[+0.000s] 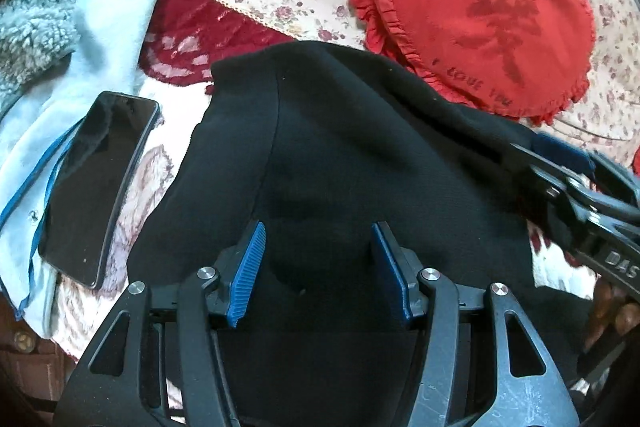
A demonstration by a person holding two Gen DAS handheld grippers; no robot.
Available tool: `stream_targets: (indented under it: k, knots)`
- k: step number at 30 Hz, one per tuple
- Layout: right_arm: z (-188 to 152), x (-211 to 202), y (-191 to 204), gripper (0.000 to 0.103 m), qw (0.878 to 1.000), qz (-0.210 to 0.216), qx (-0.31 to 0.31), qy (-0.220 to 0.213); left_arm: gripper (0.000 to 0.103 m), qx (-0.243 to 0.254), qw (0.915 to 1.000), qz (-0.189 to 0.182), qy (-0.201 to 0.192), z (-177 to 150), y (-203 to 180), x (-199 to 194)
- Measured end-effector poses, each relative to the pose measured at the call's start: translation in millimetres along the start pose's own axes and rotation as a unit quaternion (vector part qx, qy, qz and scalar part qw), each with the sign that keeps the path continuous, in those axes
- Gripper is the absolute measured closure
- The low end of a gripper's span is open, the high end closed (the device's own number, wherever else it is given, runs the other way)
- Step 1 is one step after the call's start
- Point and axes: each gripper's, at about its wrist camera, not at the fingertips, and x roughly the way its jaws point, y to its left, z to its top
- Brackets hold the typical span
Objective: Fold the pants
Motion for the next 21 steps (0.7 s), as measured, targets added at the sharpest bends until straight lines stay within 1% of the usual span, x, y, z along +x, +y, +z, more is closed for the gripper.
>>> stream_targets:
  k: [2, 4, 5, 7, 9, 10, 12, 13, 14, 16, 18, 21]
  knots:
    - [9.6, 17.3, 8.7, 0.040, 0.999, -0.005, -0.040, -0.001, 0.048, -0.005, 1.0000, 0.000, 0.001, 1.5, 2.9, 2.4]
    - [15.5, 33.5, 10.9, 0.040, 0.997, -0.030, -0.069, -0.003, 0.048, -0.010, 0.9999, -0.001, 0.003, 2.4, 5.9, 3.8]
    - [17.5, 42.9, 12.0, 0.042, 0.996, -0.040, -0.079, 0.000, 0.048, -0.014, 0.9999, -0.002, 0.005, 2.9, 8.4, 4.3]
    - [17.3, 59.9, 7.9, 0.054, 0.996, -0.042, -0.082, 0.020, 0.048, -0.017, 0.9998, -0.007, 0.007, 3.1, 11.3, 4.8]
    - [15.5, 68.9, -1.6, 0.066, 0.997, -0.029, -0.065, 0.036, 0.048, -0.018, 0.9997, -0.012, 0.008, 2.2, 14.3, 4.0]
    - [14.6, 70.1, -5.4, 0.070, 0.998, -0.020, -0.053, 0.036, 0.048, -0.021, 0.9997, -0.014, 0.008, 1.6, 15.8, 3.2]
    - [11.2, 65.4, -12.4, 0.090, 0.999, -0.012, -0.029, 0.025, 0.048, -0.027, 0.9995, -0.017, 0.008, 0.0, 18.3, 0.2]
    - [10.5, 60.5, -14.2, 0.095, 1.000, -0.012, -0.018, 0.019, 0.048, -0.031, 0.9993, -0.021, 0.008, -1.3, 20.1, -2.3]
    - [9.8, 52.5, -14.6, 0.097, 1.000, -0.005, -0.007, 0.012, 0.048, -0.038, 0.9989, -0.028, 0.006, -3.8, 23.5, -6.7]
    - [7.6, 30.2, -14.1, 0.097, 1.000, 0.015, 0.005, -0.006, 0.048, -0.047, 0.9983, -0.033, 0.003, -7.5, 28.7, -13.6]
    - [4.4, 7.0, -5.9, 0.097, 1.000, 0.019, -0.002, -0.020, 0.048, -0.056, 0.9979, -0.034, -0.002, -12.7, 36.3, -24.0]
    - [-6.9, -30.1, 8.8, 0.097, 0.999, 0.027, -0.016, -0.042, 0.048, -0.073, 0.9969, -0.025, -0.016, -21.3, 50.7, -41.6]
